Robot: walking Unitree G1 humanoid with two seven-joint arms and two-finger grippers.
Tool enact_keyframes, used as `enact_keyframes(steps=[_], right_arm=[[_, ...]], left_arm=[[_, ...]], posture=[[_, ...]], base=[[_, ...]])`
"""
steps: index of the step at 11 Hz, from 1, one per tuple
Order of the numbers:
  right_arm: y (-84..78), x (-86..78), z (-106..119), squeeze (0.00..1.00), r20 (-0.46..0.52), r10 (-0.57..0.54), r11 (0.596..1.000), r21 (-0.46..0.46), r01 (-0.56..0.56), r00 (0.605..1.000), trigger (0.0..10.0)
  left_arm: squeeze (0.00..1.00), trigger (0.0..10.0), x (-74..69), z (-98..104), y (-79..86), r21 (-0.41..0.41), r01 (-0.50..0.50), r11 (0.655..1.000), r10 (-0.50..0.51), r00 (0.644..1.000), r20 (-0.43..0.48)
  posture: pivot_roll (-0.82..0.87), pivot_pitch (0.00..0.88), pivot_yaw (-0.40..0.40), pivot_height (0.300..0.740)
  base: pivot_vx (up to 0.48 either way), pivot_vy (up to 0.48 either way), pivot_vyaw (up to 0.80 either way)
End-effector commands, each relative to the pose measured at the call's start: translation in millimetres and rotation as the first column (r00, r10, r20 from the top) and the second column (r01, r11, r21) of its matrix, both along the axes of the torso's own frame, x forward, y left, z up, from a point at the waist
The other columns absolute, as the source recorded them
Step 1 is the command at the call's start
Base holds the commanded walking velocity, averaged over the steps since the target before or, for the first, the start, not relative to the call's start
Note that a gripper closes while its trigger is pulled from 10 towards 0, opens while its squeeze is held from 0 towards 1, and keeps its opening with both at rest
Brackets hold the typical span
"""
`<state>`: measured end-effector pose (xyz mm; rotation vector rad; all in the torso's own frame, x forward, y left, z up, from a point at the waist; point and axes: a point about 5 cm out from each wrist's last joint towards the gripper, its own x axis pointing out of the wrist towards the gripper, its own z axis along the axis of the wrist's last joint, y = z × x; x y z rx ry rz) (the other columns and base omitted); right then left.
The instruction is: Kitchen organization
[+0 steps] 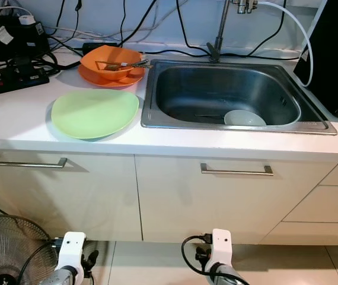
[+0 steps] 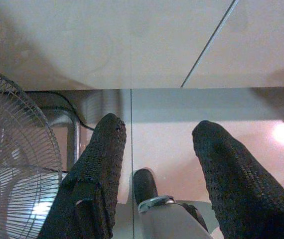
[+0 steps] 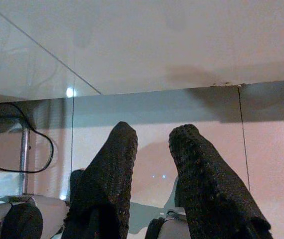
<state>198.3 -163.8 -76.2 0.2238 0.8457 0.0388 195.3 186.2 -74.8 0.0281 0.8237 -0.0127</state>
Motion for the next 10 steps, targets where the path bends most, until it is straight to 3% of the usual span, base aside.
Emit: enact_keyframes(steps=[1,4,6,8,10], right_arm=[[-2.0,-1.9,-1.0,0.00,-0.010,-0.009,1.000,0.005,0.009,1.000,10.0],[-2.8,0.1,0.1,0.00,-0.005,-0.010,1.000,0.004,0.010,1.000,10.0],[-18.7,-5.9,-0.7,0.00,0.008,-0.022,0.999,-0.040,0.022,1.000,10.0],[-42.6,1.1,8.5,0.00,0.085,-0.029,0.989,-0.139,0.040,0.996,10.0],[-52.4,14.0,20.2,0.00,0.173,-0.033,0.989,-0.135,0.057,0.984,10.0]], left_arm=[[0.00,10.0,-0.3,0.0,0.3,-0.008,-0.006,1.000,0.006,1.000,0.004],[0.00,10.0,2.5,1.8,1.8,-0.007,-0.016,1.000,0.016,1.000,0.015],[0.00,10.0,5.0,6.2,8.2,-0.006,-0.016,1.000,0.016,0.997,0.072],[0.00,10.0,19.4,20.4,18.6,0.009,-0.029,1.000,0.027,0.981,0.195],[0.00,10.0,26.6,31.0,21.2,0.064,0.021,0.998,-0.039,0.956,0.289]], posture=[[0.19,0.000,-0.001,0.740],[0.19,0.000,-0.003,0.740],[0.19,0.000,0.000,0.740],[0.19,0.000,-0.003,0.740],[0.19,0.004,0.006,0.740]], base=[[0.000,0.000,0.00],[0.000,0.000,0.00],[0.000,0.000,0.00],[0.000,0.000,0.00],[0.000,0.000,0.00]])
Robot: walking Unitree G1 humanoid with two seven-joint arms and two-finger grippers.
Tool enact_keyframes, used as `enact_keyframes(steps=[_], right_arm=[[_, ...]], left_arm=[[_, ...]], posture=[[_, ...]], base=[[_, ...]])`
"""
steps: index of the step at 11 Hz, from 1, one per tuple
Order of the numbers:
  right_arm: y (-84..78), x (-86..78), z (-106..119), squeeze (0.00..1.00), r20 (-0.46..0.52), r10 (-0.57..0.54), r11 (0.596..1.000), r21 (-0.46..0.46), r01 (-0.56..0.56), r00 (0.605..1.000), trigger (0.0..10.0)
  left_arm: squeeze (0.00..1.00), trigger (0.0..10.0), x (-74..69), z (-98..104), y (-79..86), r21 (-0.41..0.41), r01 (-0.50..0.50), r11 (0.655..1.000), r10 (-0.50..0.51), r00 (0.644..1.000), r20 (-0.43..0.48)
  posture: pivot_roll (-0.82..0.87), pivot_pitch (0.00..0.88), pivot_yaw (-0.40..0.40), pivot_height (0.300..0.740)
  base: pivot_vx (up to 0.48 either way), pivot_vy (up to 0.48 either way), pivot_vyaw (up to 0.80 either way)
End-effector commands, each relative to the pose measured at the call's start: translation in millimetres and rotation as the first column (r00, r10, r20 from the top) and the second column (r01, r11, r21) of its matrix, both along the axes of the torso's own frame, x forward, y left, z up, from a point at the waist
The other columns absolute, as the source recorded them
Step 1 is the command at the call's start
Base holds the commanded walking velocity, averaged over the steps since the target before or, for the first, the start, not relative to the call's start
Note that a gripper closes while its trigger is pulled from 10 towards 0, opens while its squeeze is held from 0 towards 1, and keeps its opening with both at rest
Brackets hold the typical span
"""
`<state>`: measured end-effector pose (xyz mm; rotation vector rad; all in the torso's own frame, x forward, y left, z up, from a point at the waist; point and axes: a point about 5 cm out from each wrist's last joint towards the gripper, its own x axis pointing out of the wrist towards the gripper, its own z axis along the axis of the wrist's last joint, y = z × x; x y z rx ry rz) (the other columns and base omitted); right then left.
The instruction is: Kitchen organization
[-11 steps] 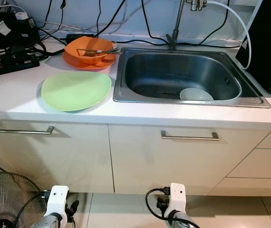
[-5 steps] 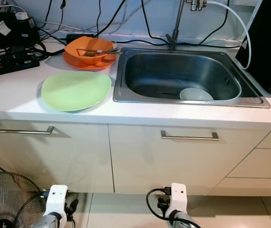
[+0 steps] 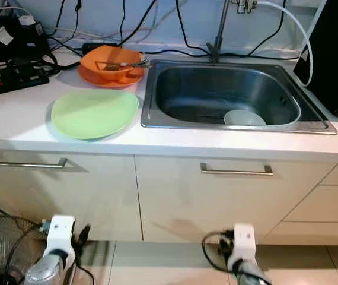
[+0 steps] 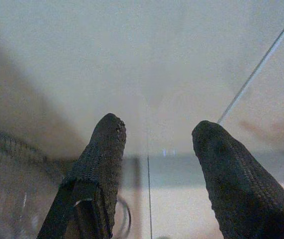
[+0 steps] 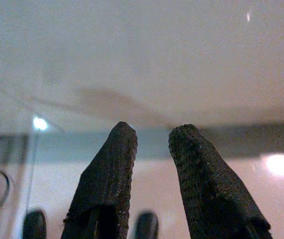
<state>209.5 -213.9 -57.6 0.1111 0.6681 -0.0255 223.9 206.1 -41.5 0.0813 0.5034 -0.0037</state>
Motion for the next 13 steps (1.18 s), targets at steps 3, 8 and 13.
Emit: enact_keyframes(steps=[3,8,13], right_arm=[[-4.0,9.9,17.5,0.00,0.194,-0.003,0.999,0.033,-0.003,0.981,10.0],[-33.6,1.6,54.0,0.00,0.434,-0.036,0.997,-0.044,0.061,0.900,10.0],[-23.6,13.4,117.2,0.00,0.629,0.020,0.993,-0.101,0.055,0.777,10.0]], left_arm=[[0.00,10.0,-1.7,4.9,-0.2,-0.001,-0.021,1.000,0.021,0.996,0.082],[0.00,10.0,-21.7,54.9,12.9,0.079,-0.095,0.992,0.052,0.901,0.430],[0.00,10.0,-12.0,128.6,6.9,0.076,-0.111,0.991,0.045,0.806,0.591]], posture=[[0.19,0.040,0.001,0.740],[0.18,0.085,-0.042,0.740],[0.16,0.081,-0.035,0.740]], base=[[0.000,0.000,0.00],[0.000,0.000,0.00],[0.000,0.000,0.00]])
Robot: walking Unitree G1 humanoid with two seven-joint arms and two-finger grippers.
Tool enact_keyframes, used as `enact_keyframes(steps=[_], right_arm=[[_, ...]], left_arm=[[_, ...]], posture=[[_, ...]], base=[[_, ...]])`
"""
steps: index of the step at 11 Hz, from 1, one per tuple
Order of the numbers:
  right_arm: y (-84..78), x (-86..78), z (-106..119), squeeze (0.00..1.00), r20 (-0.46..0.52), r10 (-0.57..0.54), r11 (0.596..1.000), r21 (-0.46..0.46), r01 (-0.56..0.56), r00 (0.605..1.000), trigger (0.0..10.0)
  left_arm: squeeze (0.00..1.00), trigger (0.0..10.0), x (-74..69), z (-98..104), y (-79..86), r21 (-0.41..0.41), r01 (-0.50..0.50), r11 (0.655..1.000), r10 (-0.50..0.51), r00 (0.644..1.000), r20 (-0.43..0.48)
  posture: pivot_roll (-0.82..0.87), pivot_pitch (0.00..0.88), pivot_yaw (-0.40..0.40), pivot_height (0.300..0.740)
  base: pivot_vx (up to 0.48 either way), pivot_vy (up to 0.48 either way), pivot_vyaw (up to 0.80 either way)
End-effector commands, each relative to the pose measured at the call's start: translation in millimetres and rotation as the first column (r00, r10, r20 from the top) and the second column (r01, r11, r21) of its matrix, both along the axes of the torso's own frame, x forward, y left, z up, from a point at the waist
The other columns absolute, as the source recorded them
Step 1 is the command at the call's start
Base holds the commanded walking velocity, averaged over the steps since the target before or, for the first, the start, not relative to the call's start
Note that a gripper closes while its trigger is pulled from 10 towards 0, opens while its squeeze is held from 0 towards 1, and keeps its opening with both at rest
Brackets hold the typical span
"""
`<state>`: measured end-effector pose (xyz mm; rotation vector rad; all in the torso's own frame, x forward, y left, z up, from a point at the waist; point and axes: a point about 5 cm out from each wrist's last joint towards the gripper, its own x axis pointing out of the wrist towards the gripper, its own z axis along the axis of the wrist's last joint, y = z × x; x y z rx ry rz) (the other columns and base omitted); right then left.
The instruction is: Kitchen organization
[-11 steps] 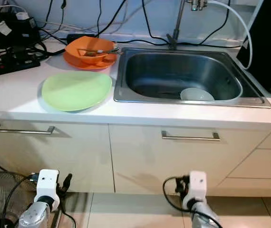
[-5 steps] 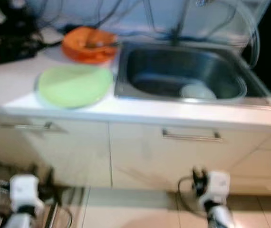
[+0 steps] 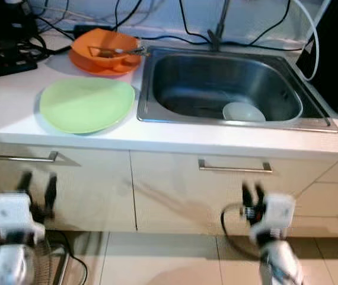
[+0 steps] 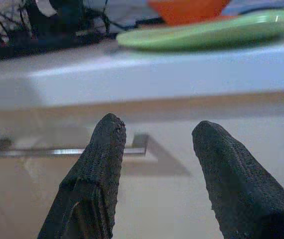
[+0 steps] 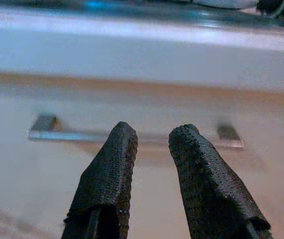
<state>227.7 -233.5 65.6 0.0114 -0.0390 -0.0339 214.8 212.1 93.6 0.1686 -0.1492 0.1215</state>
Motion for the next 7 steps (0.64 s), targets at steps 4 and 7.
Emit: enact_keyframes(steps=[4,7], right_arm=[[22.7,27.4,57.4,0.00,0.165,0.052,0.998,0.013,-0.055,0.985,10.0],[42.5,44.7,77.5,0.00,0.193,0.107,0.992,0.041,-0.117,0.975,10.0]], left_arm=[[0.00,10.0,12.1,35.8,-22.7,0.011,0.077,0.997,-0.077,0.996,0.046],[0.00,10.0,26.8,44.7,-22.6,0.052,0.128,0.990,-0.129,0.991,0.026]], posture=[[0.17,0.039,-0.017,0.740],[0.19,0.011,-0.018,0.740]], base=[[0.000,0.000,0.00],[0.000,0.000,0.00]])
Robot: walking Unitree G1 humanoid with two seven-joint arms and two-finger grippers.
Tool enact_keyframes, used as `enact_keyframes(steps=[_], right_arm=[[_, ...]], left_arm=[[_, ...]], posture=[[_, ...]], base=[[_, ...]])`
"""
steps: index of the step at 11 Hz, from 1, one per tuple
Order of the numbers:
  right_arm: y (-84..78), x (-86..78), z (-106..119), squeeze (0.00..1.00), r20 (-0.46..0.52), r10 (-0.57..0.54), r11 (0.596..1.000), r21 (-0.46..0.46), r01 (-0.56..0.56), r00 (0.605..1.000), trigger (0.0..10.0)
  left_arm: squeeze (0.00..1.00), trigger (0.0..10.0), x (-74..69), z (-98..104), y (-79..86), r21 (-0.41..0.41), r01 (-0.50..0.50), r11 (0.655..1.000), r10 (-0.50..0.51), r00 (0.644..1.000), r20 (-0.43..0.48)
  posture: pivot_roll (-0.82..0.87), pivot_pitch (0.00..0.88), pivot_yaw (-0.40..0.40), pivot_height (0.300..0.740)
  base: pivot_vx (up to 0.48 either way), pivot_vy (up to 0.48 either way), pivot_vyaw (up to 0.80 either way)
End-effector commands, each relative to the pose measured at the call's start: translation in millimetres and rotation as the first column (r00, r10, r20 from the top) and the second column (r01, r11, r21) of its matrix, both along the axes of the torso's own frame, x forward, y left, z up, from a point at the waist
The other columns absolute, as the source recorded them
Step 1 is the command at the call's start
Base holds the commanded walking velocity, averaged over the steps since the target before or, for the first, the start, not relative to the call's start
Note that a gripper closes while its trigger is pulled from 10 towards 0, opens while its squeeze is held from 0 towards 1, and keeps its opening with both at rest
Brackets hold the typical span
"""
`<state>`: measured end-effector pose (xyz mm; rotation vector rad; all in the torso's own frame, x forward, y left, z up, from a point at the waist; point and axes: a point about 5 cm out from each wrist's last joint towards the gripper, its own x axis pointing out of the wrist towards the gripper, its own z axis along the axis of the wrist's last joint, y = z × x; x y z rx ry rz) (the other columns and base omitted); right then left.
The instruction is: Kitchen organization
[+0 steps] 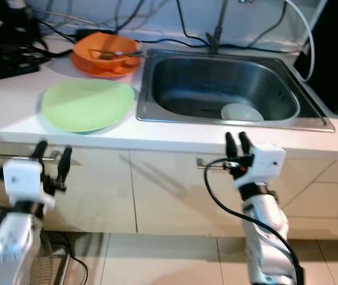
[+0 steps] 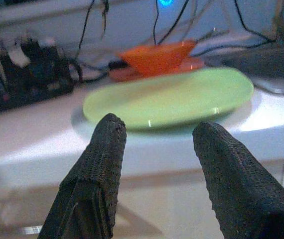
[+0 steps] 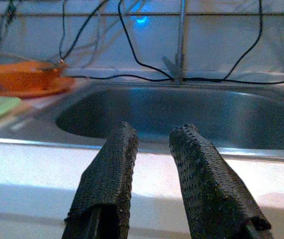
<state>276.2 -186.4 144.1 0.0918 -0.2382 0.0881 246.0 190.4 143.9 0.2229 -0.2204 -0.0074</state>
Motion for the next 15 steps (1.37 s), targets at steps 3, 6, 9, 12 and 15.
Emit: enact_keyframes(steps=[3,6,9,12,15], right_arm=[[21.4,16.7,2.1,0.00,-0.038,0.087,0.996,0.041,-0.086,0.995,10.0],[54.9,35.6,1.8,1.00,-0.066,0.212,0.976,0.055,-0.209,0.975,10.0],[75.3,47.6,0.0,0.00,-0.074,0.259,0.965,0.052,-0.256,0.963,10.0],[91.9,55.5,-0.3,0.00,-0.086,0.297,0.954,0.054,-0.294,0.951,10.0],[89.1,62.6,-0.6,0.00,-0.091,0.264,0.964,0.065,-0.259,0.960,10.0]], left_arm=[[0.00,10.0,17.0,4.8,0.6,0.024,0.023,0.999,-0.023,0.999,0.025],[1.00,10.0,36.1,14.8,-20.9,0.061,0.106,0.993,-0.109,0.993,0.052],[0.00,10.0,43.4,19.6,-29.7,0.189,0.185,0.964,-0.195,0.980,0.034],[0.00,10.0,57.8,33.3,-25.5,0.512,0.224,0.829,-0.243,0.970,-0.031],[0.00,10.0,69.2,37.5,-34.8,0.257,0.197,0.946,-0.215,0.976,0.044]], posture=[[0.21,0.000,-0.035,0.740],[0.21,0.000,-0.052,0.740],[0.24,0.000,-0.056,0.740],[0.26,0.000,-0.055,0.740],[0.25,0.000,-0.052,0.740]], base=[[0.000,0.000,0.00],[0.000,0.000,0.00],[0.000,0.000,0.00],[0.000,0.000,0.00],[0.000,0.000,0.00]])
